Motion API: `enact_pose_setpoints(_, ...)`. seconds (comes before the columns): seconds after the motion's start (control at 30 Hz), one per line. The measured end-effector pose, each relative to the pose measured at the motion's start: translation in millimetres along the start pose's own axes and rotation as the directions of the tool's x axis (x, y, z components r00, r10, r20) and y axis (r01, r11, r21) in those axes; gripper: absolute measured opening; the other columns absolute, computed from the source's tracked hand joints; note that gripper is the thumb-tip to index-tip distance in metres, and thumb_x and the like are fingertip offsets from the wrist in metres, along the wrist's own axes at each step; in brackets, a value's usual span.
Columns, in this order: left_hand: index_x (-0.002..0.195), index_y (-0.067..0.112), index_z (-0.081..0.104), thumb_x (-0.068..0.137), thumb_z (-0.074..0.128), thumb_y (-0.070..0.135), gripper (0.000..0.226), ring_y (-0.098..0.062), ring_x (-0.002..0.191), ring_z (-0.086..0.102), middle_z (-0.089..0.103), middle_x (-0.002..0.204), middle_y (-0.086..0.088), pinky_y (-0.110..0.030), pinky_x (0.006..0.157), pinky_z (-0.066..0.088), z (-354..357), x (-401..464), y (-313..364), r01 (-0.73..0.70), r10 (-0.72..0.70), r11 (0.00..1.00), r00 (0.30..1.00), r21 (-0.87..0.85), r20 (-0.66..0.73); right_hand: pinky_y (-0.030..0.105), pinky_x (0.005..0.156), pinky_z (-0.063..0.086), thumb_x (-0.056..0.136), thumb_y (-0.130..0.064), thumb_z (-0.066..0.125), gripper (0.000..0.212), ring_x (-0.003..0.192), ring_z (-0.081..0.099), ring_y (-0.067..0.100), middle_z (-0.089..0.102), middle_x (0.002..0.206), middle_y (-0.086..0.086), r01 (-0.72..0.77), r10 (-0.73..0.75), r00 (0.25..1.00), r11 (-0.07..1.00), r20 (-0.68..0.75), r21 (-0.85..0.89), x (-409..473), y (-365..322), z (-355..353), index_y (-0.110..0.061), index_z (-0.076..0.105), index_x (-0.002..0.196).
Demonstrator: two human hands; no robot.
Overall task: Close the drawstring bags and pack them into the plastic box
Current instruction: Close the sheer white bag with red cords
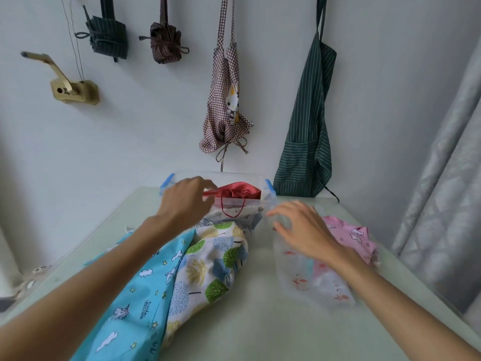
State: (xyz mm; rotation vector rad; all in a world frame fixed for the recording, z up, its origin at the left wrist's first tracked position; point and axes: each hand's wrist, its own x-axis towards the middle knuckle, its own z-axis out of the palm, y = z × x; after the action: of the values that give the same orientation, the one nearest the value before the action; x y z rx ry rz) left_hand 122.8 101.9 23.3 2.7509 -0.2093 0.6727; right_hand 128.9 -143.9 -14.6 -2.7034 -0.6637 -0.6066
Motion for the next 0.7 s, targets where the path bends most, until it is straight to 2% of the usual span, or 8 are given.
enact_pose_setpoints(0.1,0.105,0.037,0.067,0.091,0.056,0.028,0.020,-0.011,0.103,0.061,0.065,0.117,0.012,-0.027,0.081,0.049,4.4,-50.2,18.4,-0.059,0.067,0.991,0.996,-0.116,0.065,0.030,0.090,0.042,0.084,-0.017,0.061,0.019,0.105,0.057,0.016,0.068,0.105,-0.010,-0.248,0.252,0.966,0.966,-0.060,0.078,-52.5,17.8,8.0,-0.026,0.071,0.097)
enact_pose_setpoints(0.17,0.106,0.037,0.068,0.090,0.056,0.026,0.023,-0.013,0.104,0.062,0.067,0.113,0.011,-0.027,0.084,0.049,20.0,-72.4,31.6,-0.034,0.064,0.985,0.982,-0.167,0.176,0.033,0.089,0.047,0.081,-0.013,0.062,0.020,0.104,0.061,0.021,0.070,0.105,-0.004,-0.446,0.465,0.881,0.878,-0.089,0.174,-83.8,21.7,14.2,-0.024,0.072,0.095)
enact_pose_setpoints(0.27,0.121,0.031,0.062,0.092,0.053,0.023,0.032,-0.016,0.112,0.059,0.064,0.123,0.003,-0.024,0.091,0.044,59.6,-91.9,59.7,0.027,0.068,0.968,0.928,-0.249,0.365,0.037,0.098,0.037,0.086,-0.025,0.057,0.035,0.121,0.050,0.027,0.059,0.128,0.004,-0.595,0.594,0.798,0.803,-0.103,0.021,-121.7,13.7,32.2,-0.019,0.062,0.120)
enact_pose_setpoints(0.33,0.138,0.029,0.045,0.096,0.045,0.033,0.042,-0.022,0.129,0.047,0.047,0.143,-0.002,-0.032,0.106,0.037,90.7,-102.2,79.9,0.026,0.107,0.966,0.865,-0.256,0.491,0.041,0.110,0.022,0.091,-0.039,0.043,0.050,0.140,0.028,0.024,0.037,0.150,0.003,-0.611,0.615,0.788,0.786,0.028,-0.098,-139.0,4.8,40.7,-0.021,0.043,0.139)
enact_pose_setpoints(0.4,0.146,0.030,0.031,0.099,0.034,0.044,0.049,-0.023,0.142,0.026,0.027,0.155,-0.002,-0.038,0.114,0.025,112.3,-112.5,95.1,-0.006,0.133,0.977,0.801,-0.214,0.583,0.045,0.115,0.009,0.097,-0.042,0.035,0.048,0.146,0.006,0.019,0.014,0.158,-0.003,-0.579,0.601,0.777,0.799,0.187,-0.164,-153.7,-1.9,42.4,-0.032,0.031,0.144)
enact_pose_setpoints(0.43,0.145,0.030,0.034,0.099,0.030,0.047,0.049,-0.022,0.142,0.025,0.027,0.155,-0.001,-0.037,0.113,0.023,117.8,-116.9,99.9,0.004,0.117,0.980,0.794,-0.198,0.596,0.046,0.116,0.005,0.097,-0.043,0.034,0.045,0.146,0.003,0.017,0.010,0.159,-0.005,-0.540,0.570,0.791,0.822,0.224,-0.183,-160.6,-2.9,41.3,-0.037,0.031,0.142)
enact_pose_setpoints(0.57,0.111,0.023,0.066,0.097,0.035,0.048,0.042,-0.030,0.113,0.057,0.063,0.122,-0.006,-0.034,0.092,0.044,115.4,-120.1,101.5,0.198,-0.092,0.961,0.888,-0.194,0.451,0.033,0.112,0.013,0.088,-0.059,0.022,0.050,0.141,0.015,0.013,0.021,0.154,-0.011,-0.380,0.417,0.855,0.908,0.308,-0.175,-181.2,-4.3,15.1,-0.045,0.044,0.131)
enact_pose_setpoints(0.7,0.126,0.017,0.053,0.087,0.047,0.057,0.056,-0.031,0.113,0.058,0.060,0.126,-0.006,-0.037,0.092,0.047,111.0,-104.8,87.6,0.353,-0.182,0.890,0.854,-0.287,0.488,0.028,0.105,0.021,0.089,-0.049,0.053,0.027,0.132,0.026,0.005,0.038,0.141,-0.018,-0.285,0.245,0.857,0.958,0.454,0.022,-192.9,-10.4,-20.0,-0.043,0.060,0.115)
